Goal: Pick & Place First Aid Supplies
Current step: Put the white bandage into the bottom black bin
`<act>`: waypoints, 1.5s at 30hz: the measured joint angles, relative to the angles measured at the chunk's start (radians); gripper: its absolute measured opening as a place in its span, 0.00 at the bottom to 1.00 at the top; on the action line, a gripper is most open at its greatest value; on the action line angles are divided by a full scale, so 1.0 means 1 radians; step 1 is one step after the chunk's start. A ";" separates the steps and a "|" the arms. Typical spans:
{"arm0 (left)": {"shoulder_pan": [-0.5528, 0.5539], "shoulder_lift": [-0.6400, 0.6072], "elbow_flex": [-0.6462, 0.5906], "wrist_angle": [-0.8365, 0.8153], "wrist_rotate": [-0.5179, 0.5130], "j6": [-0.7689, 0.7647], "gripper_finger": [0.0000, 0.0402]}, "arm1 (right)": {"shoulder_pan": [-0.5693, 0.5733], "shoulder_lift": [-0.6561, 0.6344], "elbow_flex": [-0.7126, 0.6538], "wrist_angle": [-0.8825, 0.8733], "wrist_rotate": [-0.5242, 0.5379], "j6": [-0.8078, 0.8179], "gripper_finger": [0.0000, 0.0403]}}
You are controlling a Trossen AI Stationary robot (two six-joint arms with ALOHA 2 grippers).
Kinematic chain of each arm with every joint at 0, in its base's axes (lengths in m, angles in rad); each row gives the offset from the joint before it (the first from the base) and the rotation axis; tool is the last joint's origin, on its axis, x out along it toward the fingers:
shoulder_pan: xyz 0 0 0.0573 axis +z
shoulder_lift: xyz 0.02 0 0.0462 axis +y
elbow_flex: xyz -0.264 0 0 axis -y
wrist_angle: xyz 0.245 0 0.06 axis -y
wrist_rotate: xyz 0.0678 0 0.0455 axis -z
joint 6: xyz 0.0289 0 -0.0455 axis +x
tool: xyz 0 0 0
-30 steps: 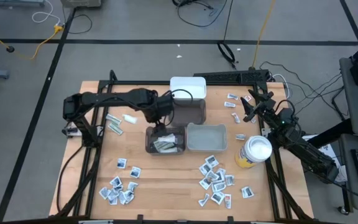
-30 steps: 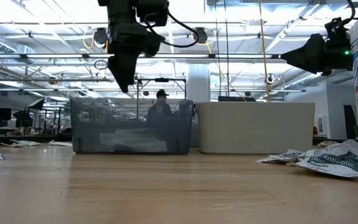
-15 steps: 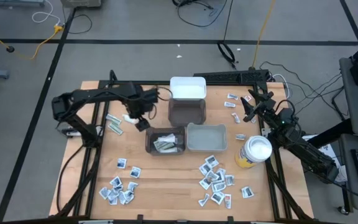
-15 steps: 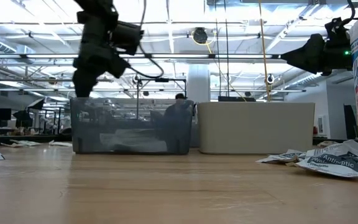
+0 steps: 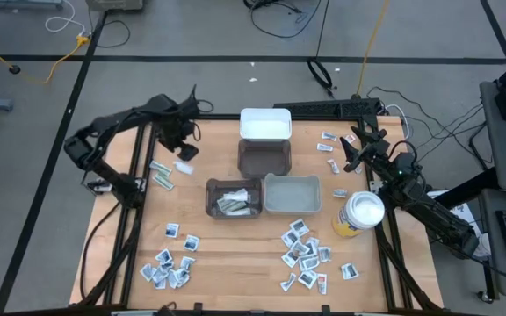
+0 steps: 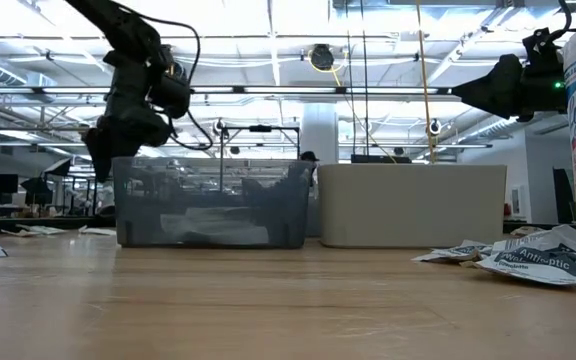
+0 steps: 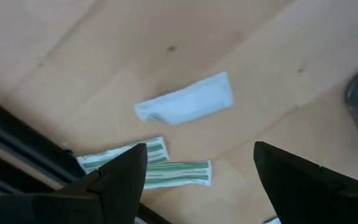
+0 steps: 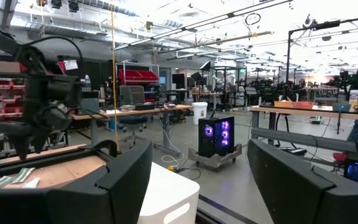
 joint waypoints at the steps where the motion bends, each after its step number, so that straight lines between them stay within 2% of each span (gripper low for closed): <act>1: 0.016 0.000 0.000 0.000 0.000 -0.002 0.74 | 0.000 0.000 0.000 0.000 0.000 0.000 0.65; 6: 0.042 0.000 -0.008 0.009 0.000 -0.045 0.74 | 0.000 0.000 0.000 0.000 0.000 0.000 0.65; 13: 0.024 0.046 -0.087 0.090 0.003 -0.132 0.74 | 0.000 0.000 0.000 0.000 0.000 0.000 0.65; 22: 0.017 0.177 -0.107 0.181 0.010 -0.135 0.74 | 0.000 0.000 0.000 0.000 0.000 0.000 0.65; 26: 0.018 0.229 -0.107 0.216 0.051 -0.132 0.74 | 0.000 0.000 0.000 0.000 0.000 0.000 0.65; 33: 0.011 0.250 -0.106 0.214 0.053 -0.137 0.73 | 0.000 0.000 0.000 0.000 0.000 0.000 0.65; 37: 0.007 0.250 -0.106 0.214 0.040 -0.135 0.64 | 0.000 0.000 0.000 0.000 0.000 0.000 0.65; 45: 0.007 0.252 -0.106 0.216 0.016 -0.143 0.33 | 0.000 0.000 0.000 0.000 0.000 0.000 0.65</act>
